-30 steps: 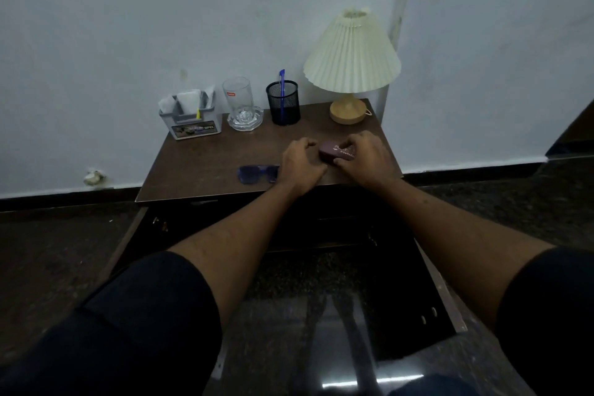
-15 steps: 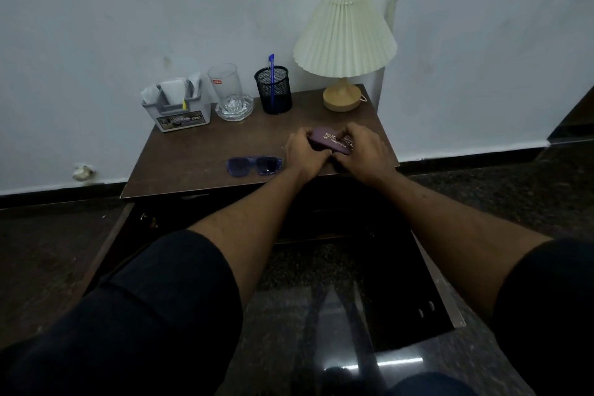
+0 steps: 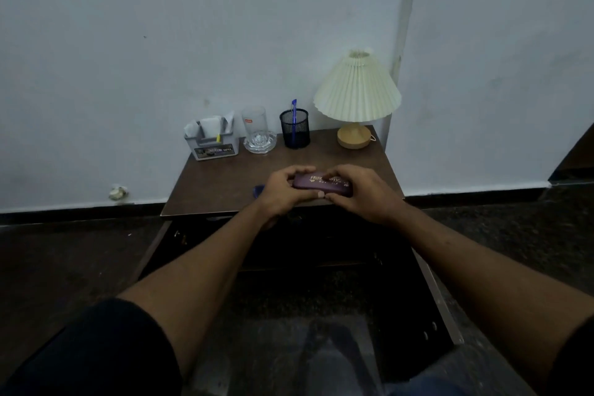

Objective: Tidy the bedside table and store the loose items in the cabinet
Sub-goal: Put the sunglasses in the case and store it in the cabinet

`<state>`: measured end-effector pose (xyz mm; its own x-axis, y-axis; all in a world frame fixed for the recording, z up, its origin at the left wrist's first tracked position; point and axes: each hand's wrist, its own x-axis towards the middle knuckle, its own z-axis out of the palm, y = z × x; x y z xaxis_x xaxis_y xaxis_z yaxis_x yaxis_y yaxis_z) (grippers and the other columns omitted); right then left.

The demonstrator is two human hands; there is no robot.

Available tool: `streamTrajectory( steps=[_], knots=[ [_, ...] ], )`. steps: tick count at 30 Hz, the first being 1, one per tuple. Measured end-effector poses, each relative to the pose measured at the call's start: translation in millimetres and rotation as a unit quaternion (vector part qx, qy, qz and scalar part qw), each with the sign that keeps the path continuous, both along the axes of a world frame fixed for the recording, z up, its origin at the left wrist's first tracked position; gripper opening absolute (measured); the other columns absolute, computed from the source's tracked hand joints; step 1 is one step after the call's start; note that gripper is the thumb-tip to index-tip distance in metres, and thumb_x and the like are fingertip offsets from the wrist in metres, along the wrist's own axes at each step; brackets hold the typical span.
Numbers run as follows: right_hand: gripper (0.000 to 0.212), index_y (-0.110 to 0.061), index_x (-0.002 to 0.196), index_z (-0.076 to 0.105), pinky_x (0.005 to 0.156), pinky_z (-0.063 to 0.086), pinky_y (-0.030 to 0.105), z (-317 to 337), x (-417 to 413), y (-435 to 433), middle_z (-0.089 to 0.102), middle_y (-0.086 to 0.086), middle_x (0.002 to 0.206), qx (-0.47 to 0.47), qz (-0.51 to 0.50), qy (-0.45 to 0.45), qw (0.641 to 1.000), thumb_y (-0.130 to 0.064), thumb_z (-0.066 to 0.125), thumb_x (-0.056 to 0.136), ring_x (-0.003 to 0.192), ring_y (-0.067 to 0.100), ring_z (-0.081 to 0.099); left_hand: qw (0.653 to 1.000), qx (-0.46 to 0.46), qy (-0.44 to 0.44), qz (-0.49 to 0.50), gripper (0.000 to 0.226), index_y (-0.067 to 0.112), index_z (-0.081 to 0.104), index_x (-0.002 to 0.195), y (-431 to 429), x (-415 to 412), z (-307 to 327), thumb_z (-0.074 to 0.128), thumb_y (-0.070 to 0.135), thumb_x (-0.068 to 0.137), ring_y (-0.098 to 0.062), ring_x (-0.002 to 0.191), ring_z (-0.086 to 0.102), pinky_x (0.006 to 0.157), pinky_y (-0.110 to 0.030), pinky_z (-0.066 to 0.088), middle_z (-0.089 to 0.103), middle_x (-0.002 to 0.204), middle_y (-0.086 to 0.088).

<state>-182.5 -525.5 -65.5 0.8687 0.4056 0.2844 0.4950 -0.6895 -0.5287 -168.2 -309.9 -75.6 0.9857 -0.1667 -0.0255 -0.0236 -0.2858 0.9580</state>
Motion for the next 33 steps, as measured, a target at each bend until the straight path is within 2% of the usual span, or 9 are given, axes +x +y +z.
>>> streamTrajectory(
  steps=[2,5,12,17,20,22,25,28,33],
  knots=[
    [0.043,-0.021,0.125,0.063,0.092,0.054,0.031,5,-11,16,0.066,-0.003,0.122,-0.02,0.029,-0.021,0.999,-0.037,0.074,0.087,0.107,0.01,0.061,0.999,-0.04,0.027,0.018,0.06,0.01,0.069,0.12,19,-21,6,0.091,0.004,0.064,-0.003,0.093,0.07,0.08,-0.015,0.055,0.073,0.113,-0.003],
    [0.04,-0.022,0.124,0.063,0.095,0.051,0.033,8,-26,41,0.066,-0.003,0.124,-0.049,0.062,-0.057,0.995,-0.042,0.068,0.09,0.111,0.014,0.062,0.991,-0.109,0.062,0.038,0.055,0.004,0.068,0.118,45,-49,8,0.088,-0.002,0.067,-0.013,0.095,0.071,0.09,-0.031,0.059,0.074,0.109,-0.009],
    [0.036,-0.025,0.126,0.062,0.095,0.051,0.031,21,-48,86,0.067,-0.005,0.126,-0.054,0.106,-0.092,0.989,-0.044,0.06,0.096,0.113,0.013,0.063,0.985,-0.147,0.053,0.068,0.055,0.01,0.071,0.117,92,-89,14,0.089,0.0,0.066,-0.02,0.102,0.07,0.099,-0.039,0.055,0.074,0.115,-0.014],
    [0.032,-0.027,0.119,0.07,0.086,0.054,0.032,40,-41,99,0.075,-0.009,0.108,0.002,0.072,-0.048,0.996,-0.046,0.06,0.096,0.097,0.007,0.069,0.985,-0.164,0.028,0.048,0.077,0.018,0.06,0.134,104,-100,20,0.087,-0.007,0.066,-0.027,0.116,0.068,0.099,-0.041,0.054,0.072,0.121,-0.012],
    [0.023,-0.025,0.108,0.077,0.08,0.055,0.024,47,-34,102,0.077,-0.013,0.095,0.082,0.023,0.008,0.996,-0.04,0.068,0.093,0.087,-0.001,0.068,0.983,-0.18,0.026,0.04,0.099,0.032,0.046,0.146,104,-104,25,0.085,-0.01,0.066,-0.026,0.111,0.07,0.092,-0.035,0.057,0.073,0.118,-0.015],
    [0.02,-0.026,0.101,0.079,0.077,0.055,0.022,42,-29,103,0.077,-0.014,0.088,0.118,-0.008,0.04,0.992,-0.04,0.071,0.091,0.083,-0.003,0.069,0.984,-0.174,0.035,0.035,0.106,0.043,0.038,0.148,104,-109,26,0.086,-0.008,0.067,-0.028,0.109,0.071,0.092,-0.038,0.058,0.074,0.115,-0.016],
    [0.017,-0.025,0.094,0.08,0.073,0.053,0.02,27,-25,105,0.077,-0.014,0.082,0.146,-0.036,0.08,0.985,-0.04,0.074,0.088,0.079,-0.003,0.069,0.986,-0.156,0.045,0.025,0.107,0.046,0.037,0.147,104,-116,19,0.088,-0.004,0.067,-0.029,0.11,0.071,0.097,-0.044,0.056,0.074,0.116,-0.016],
    [0.016,-0.026,0.093,0.081,0.063,0.045,0.008,12,-26,107,0.076,-0.013,0.081,0.145,-0.041,0.106,0.983,-0.039,0.076,0.087,0.075,-0.006,0.067,0.989,-0.135,0.057,0.032,0.105,0.041,0.039,0.147,107,-120,4,0.089,-0.003,0.066,-0.025,0.11,0.071,0.099,-0.045,0.055,0.074,0.115,-0.014],
    [0.014,-0.024,0.092,0.081,0.064,0.046,0.011,-11,-30,111,0.075,-0.013,0.081,0.127,-0.017,0.141,0.982,-0.036,0.075,0.088,0.074,-0.005,0.065,0.99,-0.108,0.08,0.04,0.104,0.04,0.04,0.145,111,-124,-16,0.092,0.002,0.063,-0.023,0.108,0.072,0.099,-0.045,0.056,0.075,0.113,-0.011]
  ],
)
